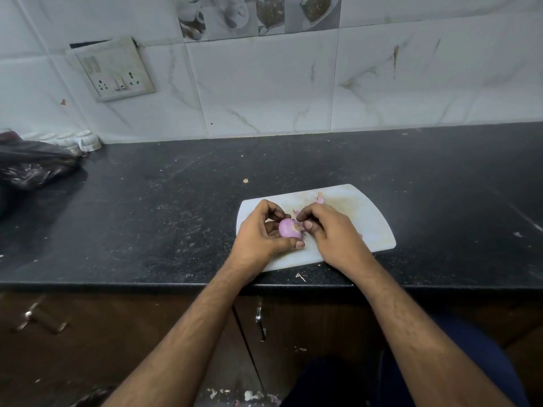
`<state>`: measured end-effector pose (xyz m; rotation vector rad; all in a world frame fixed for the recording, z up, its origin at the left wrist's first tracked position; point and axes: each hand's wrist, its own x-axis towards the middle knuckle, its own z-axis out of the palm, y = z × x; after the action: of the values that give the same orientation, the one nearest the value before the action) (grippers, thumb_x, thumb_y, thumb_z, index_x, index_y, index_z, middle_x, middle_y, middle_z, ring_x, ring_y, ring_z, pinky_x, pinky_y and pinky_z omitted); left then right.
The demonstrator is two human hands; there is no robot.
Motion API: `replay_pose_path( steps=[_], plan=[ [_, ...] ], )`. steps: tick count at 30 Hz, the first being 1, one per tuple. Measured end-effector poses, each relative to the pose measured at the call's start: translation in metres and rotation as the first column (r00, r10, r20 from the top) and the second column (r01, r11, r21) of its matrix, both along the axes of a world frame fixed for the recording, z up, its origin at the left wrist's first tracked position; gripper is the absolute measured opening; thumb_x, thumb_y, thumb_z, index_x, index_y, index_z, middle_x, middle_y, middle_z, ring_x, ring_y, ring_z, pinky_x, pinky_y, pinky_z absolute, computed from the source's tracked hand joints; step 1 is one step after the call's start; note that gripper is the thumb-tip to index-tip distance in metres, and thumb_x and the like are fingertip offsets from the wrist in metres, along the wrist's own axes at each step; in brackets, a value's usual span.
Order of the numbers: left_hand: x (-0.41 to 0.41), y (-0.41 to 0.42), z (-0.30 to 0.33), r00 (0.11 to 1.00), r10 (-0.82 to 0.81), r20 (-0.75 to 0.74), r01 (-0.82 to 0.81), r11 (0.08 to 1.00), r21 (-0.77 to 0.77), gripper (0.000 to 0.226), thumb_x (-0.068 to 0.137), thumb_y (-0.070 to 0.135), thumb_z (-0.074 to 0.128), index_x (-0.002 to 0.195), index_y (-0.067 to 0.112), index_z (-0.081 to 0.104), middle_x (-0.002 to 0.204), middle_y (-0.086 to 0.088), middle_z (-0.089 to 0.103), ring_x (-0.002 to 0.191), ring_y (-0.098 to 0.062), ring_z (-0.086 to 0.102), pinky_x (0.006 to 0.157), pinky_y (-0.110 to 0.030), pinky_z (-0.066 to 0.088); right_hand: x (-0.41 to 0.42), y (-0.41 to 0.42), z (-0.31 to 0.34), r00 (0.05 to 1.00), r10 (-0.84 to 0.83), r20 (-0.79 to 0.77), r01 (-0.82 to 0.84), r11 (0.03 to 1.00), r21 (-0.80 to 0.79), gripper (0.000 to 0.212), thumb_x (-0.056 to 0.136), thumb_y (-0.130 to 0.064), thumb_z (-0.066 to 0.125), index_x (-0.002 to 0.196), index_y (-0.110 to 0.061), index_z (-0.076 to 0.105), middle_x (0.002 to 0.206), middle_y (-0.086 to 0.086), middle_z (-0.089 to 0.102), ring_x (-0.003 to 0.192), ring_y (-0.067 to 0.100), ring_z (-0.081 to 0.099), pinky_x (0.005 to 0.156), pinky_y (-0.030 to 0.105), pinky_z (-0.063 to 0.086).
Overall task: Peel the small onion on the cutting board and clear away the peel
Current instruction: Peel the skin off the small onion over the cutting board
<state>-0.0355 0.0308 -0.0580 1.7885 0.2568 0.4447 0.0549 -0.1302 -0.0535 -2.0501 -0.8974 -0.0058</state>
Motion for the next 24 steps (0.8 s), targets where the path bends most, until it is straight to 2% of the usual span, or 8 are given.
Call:
replay_pose_path(
  steps=[2, 4, 6, 9, 17, 20, 22, 24],
  plan=[
    [-0.0003, -0.0007, 0.0005, 1.000, 0.013, 0.004, -0.013, 1.000, 0.004, 0.060, 0.061, -0.002, 0.097, 0.102, 0.010, 0.056, 0.108, -0.011, 0.071, 0.095, -0.014, 0.076, 0.087, -0.028, 0.062, -0.0001, -0.0003, 0.0006, 0.998, -0.005, -0.059, 0.009, 0.999, 0.053, 0.009, 0.102, -0.023, 0.059, 0.105, -0.026, 0.067, 0.098, -0.012, 0.072, 0.091, 0.002, 0.066, 0.084, 0.024, 0.051],
    [0.0000, -0.0008, 0.0005, 1.000, 0.027, 0.009, -0.027, 1.000, 0.013, 0.060, 0.060, 0.000, 0.098, 0.101, 0.011, 0.057, 0.112, -0.015, 0.071, 0.097, -0.019, 0.075, 0.089, -0.031, 0.063, 0.0005, -0.0018, 0.0031, 0.993, -0.013, -0.119, 0.026, 0.994, 0.109, 0.005, 0.099, -0.031, 0.066, 0.100, -0.027, 0.067, 0.090, -0.013, 0.072, 0.083, -0.001, 0.066, 0.078, 0.019, 0.051],
    [0.0004, -0.0006, 0.0000, 0.999, 0.035, 0.009, -0.035, 0.999, 0.026, 0.060, 0.058, 0.004, 0.100, 0.100, 0.013, 0.058, 0.111, -0.013, 0.072, 0.097, -0.021, 0.074, 0.091, -0.036, 0.063, 0.0003, -0.0010, 0.0037, 0.994, -0.016, -0.105, 0.022, 0.998, 0.056, 0.006, 0.095, -0.033, 0.071, 0.093, -0.029, 0.066, 0.087, -0.015, 0.070, 0.080, -0.001, 0.063, 0.074, 0.017, 0.047],
    [0.0013, 0.0003, -0.0017, 0.999, 0.046, 0.008, -0.047, 0.998, 0.051, 0.058, 0.057, 0.010, 0.102, 0.096, 0.018, 0.059, 0.107, -0.008, 0.073, 0.103, -0.027, 0.074, 0.094, -0.044, 0.062, -0.0017, 0.0039, 0.0014, 0.999, -0.018, -0.041, 0.016, 0.997, -0.070, 0.008, 0.098, -0.035, 0.065, 0.092, -0.032, 0.062, 0.087, -0.017, 0.066, 0.083, -0.002, 0.059, 0.076, 0.026, 0.046],
    [-0.0001, 0.0002, -0.0016, 1.000, 0.023, 0.012, -0.023, 0.997, 0.070, 0.056, 0.057, 0.012, 0.101, 0.093, 0.021, 0.059, 0.107, -0.009, 0.074, 0.103, -0.030, 0.074, 0.095, -0.047, 0.061, -0.0057, 0.0050, 0.0046, 0.994, 0.073, 0.076, -0.057, 0.981, -0.186, 0.014, 0.107, -0.029, 0.046, 0.095, -0.025, 0.053, 0.094, -0.006, 0.061, 0.087, 0.016, 0.059, 0.080, 0.044, 0.051],
    [0.0006, -0.0015, -0.0022, 0.999, 0.018, 0.027, -0.020, 0.999, 0.048, 0.057, 0.059, 0.009, 0.100, 0.095, 0.023, 0.057, 0.110, -0.011, 0.072, 0.104, -0.031, 0.073, 0.096, -0.046, 0.061, -0.0042, 0.0012, 0.0063, 0.996, 0.071, -0.048, -0.073, 0.996, -0.042, 0.015, 0.109, -0.030, 0.042, 0.100, -0.025, 0.053, 0.096, -0.007, 0.065, 0.090, 0.010, 0.060, 0.080, 0.034, 0.048],
    [0.0014, -0.0015, -0.0037, 0.999, 0.026, 0.036, -0.027, 0.999, 0.041, 0.057, 0.062, 0.009, 0.100, 0.097, 0.022, 0.057, 0.110, -0.008, 0.073, 0.105, -0.027, 0.073, 0.096, -0.044, 0.061, -0.0015, -0.0025, 0.0068, 0.993, 0.005, -0.122, 0.008, 0.994, 0.107, 0.015, 0.109, -0.026, 0.043, 0.101, -0.022, 0.055, 0.088, -0.013, 0.062, 0.081, -0.003, 0.057, 0.074, 0.024, 0.042],
    [0.0011, -0.0010, -0.0046, 0.998, 0.032, 0.046, -0.033, 0.999, 0.032, 0.055, 0.065, 0.009, 0.098, 0.099, 0.021, 0.057, 0.110, -0.005, 0.074, 0.106, -0.022, 0.073, 0.097, -0.041, 0.061, 0.0014, -0.0035, 0.0040, 0.993, -0.059, -0.105, 0.073, 0.989, 0.131, 0.010, 0.107, -0.018, 0.046, 0.109, -0.019, 0.056, 0.090, -0.014, 0.060, 0.080, -0.005, 0.057, 0.075, 0.021, 0.042]
  ],
)
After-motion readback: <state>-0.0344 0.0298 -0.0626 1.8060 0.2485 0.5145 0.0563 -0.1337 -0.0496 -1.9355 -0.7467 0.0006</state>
